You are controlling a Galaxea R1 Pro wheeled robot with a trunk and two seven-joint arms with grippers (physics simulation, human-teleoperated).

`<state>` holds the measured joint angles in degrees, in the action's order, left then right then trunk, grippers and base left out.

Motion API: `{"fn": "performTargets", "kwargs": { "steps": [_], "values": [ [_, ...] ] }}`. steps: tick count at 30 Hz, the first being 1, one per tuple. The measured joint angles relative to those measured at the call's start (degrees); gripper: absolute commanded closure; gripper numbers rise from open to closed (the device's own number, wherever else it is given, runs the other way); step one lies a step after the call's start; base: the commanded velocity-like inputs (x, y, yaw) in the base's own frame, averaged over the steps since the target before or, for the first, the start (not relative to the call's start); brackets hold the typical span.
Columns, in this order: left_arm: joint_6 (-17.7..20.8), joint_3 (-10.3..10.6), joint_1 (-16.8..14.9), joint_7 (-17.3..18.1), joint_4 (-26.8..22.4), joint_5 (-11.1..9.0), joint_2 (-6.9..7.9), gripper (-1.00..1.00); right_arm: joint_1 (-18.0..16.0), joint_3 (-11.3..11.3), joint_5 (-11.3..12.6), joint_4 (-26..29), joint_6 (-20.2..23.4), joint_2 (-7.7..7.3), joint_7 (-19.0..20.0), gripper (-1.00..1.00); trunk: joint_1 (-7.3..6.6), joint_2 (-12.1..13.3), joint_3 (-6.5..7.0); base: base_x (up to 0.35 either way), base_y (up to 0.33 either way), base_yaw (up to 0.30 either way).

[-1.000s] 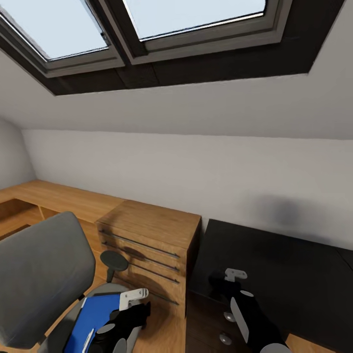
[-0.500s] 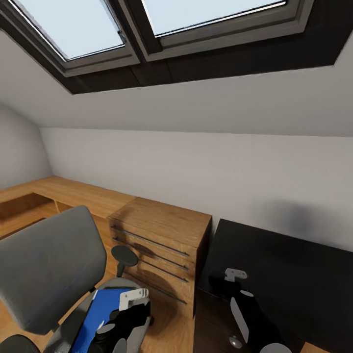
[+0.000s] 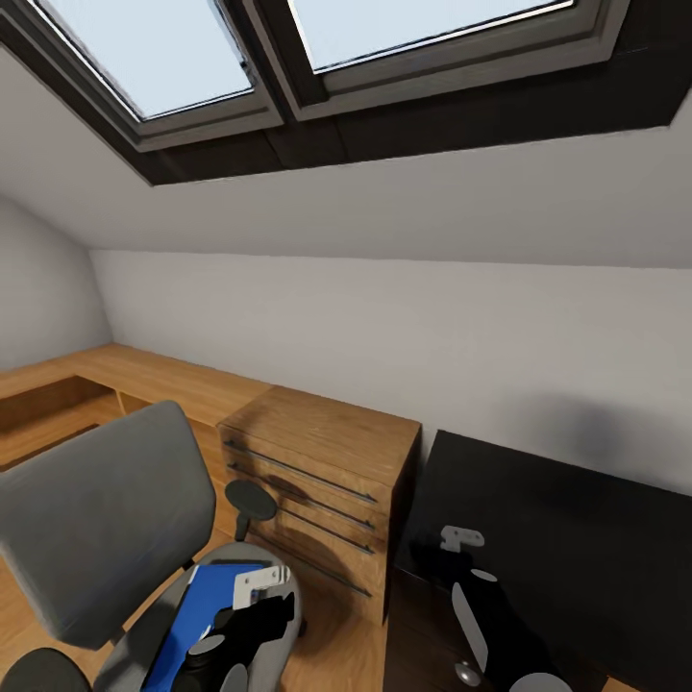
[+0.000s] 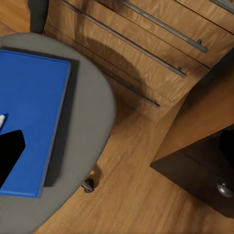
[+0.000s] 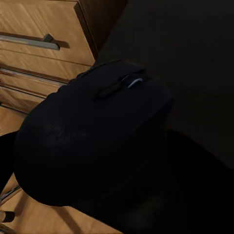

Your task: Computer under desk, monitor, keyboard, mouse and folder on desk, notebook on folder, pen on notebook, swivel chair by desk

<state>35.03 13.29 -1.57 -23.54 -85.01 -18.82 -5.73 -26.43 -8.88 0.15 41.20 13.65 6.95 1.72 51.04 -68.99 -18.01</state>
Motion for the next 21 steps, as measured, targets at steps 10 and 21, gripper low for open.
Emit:
{"fn": "performTargets", "kwargs": {
  "steps": [10, 21],
  "values": [
    [0.0, 0.0, 0.0, 0.1, 0.0, 0.0, 0.08, -1.0, 0.0, 0.0, 0.0, -0.2, -0.1, -0.14, 0.1, 1.0, -0.01, 0.0, 0.0, 0.179, 0.0, 0.002],
    [0.0, 0.2, 0.0, 0.1, -0.2, 0.0, 0.0, -1.0, -0.3, 0.1, -0.3, -5.4, -2.0, -0.23, 0.1, 1.0, 0.0, 0.0, 0.0, 0.012, 0.0, 0.0]
  ]
}}
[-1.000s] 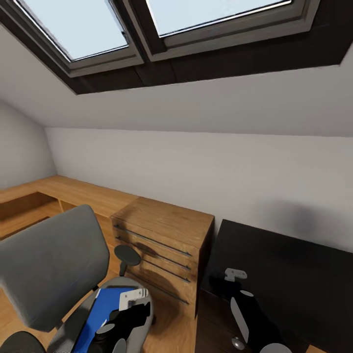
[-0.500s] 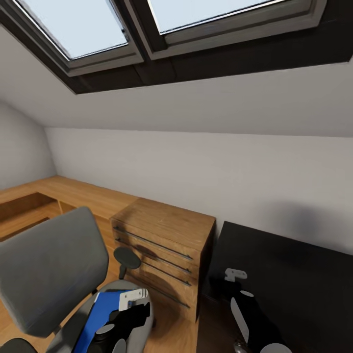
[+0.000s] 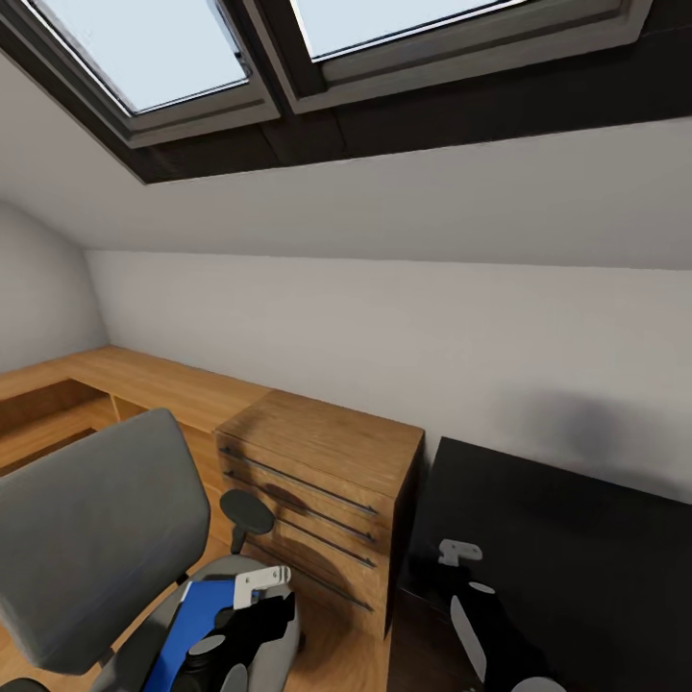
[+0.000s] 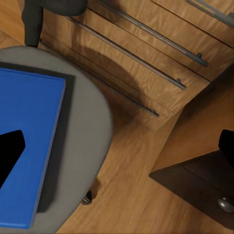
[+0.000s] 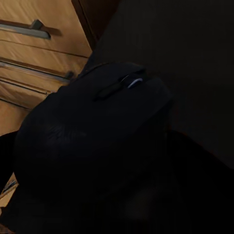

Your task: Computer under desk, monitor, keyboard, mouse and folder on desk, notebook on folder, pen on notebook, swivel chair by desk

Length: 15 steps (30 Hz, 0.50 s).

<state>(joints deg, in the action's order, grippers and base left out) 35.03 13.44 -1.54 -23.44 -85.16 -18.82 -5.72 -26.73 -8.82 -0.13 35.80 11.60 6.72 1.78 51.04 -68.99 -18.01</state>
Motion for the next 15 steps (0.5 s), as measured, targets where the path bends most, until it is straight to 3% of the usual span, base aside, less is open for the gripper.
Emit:
{"fn": "performTargets", "kwargs": {
  "steps": [6, 15],
  "values": [
    [0.0, 0.0, 0.0, 0.0, -1.6, -0.1, 0.0, -1.0, -0.9, 0.0, -0.1, -3.9, -2.9, -0.06, -0.2, 1.0, 0.0, 0.0, 0.01, 0.0, 0.0, 0.0],
    [0.0, -0.1, 0.0, 0.0, -2.5, 0.0, 0.0, -1.0, -1.4, -0.1, 0.0, -4.6, -3.4, -0.83, -0.4, 1.0, 0.0, 0.0, 0.0, 0.0, 0.0, 0.0]
  ]
}}
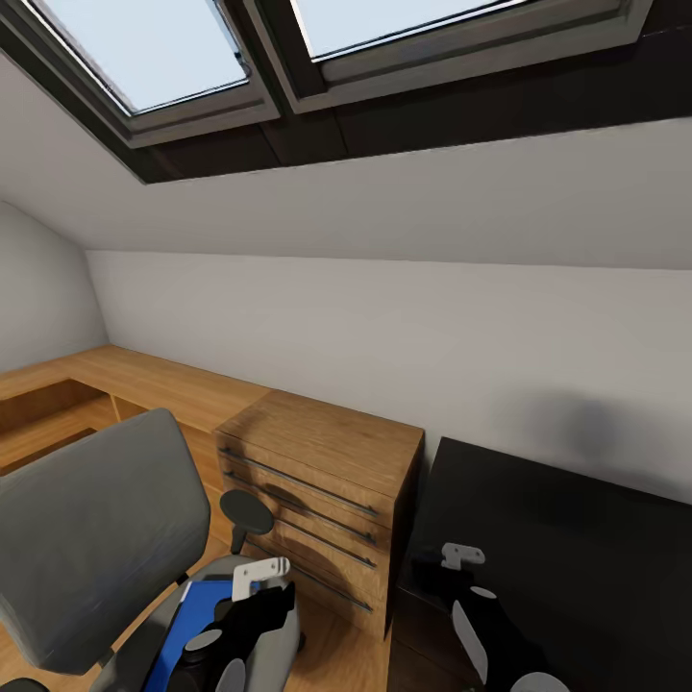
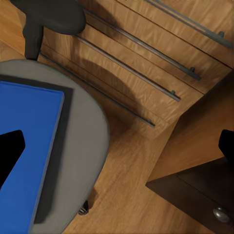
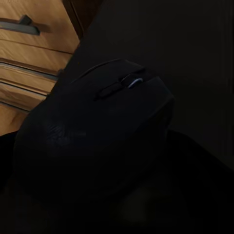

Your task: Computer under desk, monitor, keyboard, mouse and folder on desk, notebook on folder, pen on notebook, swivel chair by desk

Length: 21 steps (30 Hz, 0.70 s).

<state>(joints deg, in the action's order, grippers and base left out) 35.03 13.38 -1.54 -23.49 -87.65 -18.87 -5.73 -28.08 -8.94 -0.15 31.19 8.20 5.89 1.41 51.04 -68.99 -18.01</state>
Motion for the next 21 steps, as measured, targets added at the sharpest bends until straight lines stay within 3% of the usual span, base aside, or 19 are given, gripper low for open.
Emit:
{"fn": "performTargets", "kwargs": {
  "steps": [7, 21],
  "values": [
    [0.0, 0.0, 0.0, 0.0, 0.2, 0.1, 0.05, -1.0, -0.5, -0.1, 0.0, -0.2, 0.0, -1.05, -0.1, 1.0, 0.0, 0.0, 0.0, 0.0, 0.0, 0.0],
    [0.0, 0.0, 0.0, 0.0, 0.3, 0.1, 0.05, -1.0, -1.1, -0.1, 0.1, -1.4, 0.0, -1.21, -0.5, 1.0, 0.0, 0.0, 0.0, 0.0, 0.0, 0.0]
  ]
}}
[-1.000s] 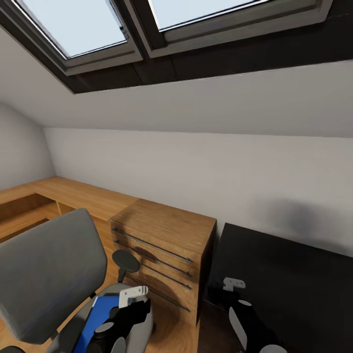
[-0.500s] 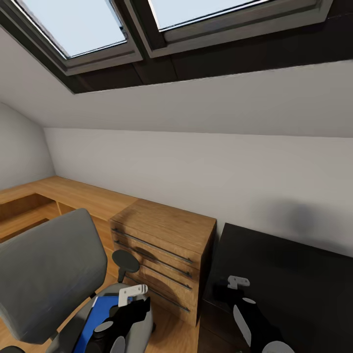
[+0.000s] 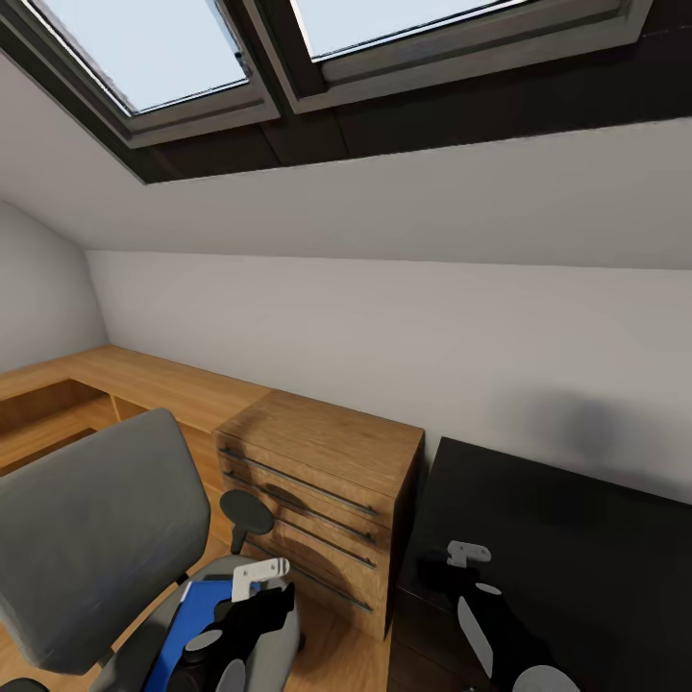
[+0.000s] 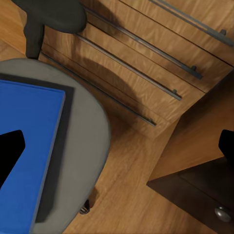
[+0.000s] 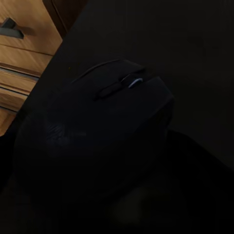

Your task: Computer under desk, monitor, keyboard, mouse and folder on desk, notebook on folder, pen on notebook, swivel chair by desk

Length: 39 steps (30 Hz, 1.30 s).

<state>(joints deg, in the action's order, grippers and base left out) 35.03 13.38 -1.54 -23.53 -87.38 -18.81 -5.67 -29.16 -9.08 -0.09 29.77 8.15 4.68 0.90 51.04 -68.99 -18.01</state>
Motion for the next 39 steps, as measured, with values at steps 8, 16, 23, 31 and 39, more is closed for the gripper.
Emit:
{"fn": "performTargets", "kwargs": {
  "steps": [8, 16, 23, 31, 39],
  "values": [
    [0.0, 0.0, 0.0, 0.0, 0.0, 0.0, -0.03, -1.0, 0.0, 0.0, 0.0, 0.0, 0.0, 0.15, 0.0, 1.0, 0.0, 0.0, 0.0, 0.0, 0.0, 0.0],
    [0.0, 0.0, 0.0, 0.0, 0.0, 0.0, -0.01, -1.0, 0.0, 0.0, -0.1, 0.0, 0.0, 0.17, 0.0, 1.0, 0.0, 0.0, 0.0, 0.0, 0.0, 0.0],
    [0.0, 0.0, 0.0, 0.0, 0.0, 0.0, 0.0, -1.0, 0.0, 0.0, -0.1, 0.0, 0.0, 0.17, 0.0, -1.0, 0.0, 0.0, 0.0, 0.0, 0.0, 0.0],
    [0.0, 0.0, 0.0, 0.0, 0.0, 0.0, 0.01, -1.0, 0.0, 0.0, 0.0, 0.0, 0.0, 0.15, 0.0, -1.0, 0.0, 0.0, 0.0, 0.0, 0.0, 0.0],
    [0.0, 0.0, 0.0, 0.0, 0.0, 0.0, 0.0, -1.0, 0.0, 0.0, 0.0, 0.0, 0.0, 0.09, 0.0, -1.0, 0.0, 0.0, 0.0, 0.0, 0.0, 0.0]
  ]
}}
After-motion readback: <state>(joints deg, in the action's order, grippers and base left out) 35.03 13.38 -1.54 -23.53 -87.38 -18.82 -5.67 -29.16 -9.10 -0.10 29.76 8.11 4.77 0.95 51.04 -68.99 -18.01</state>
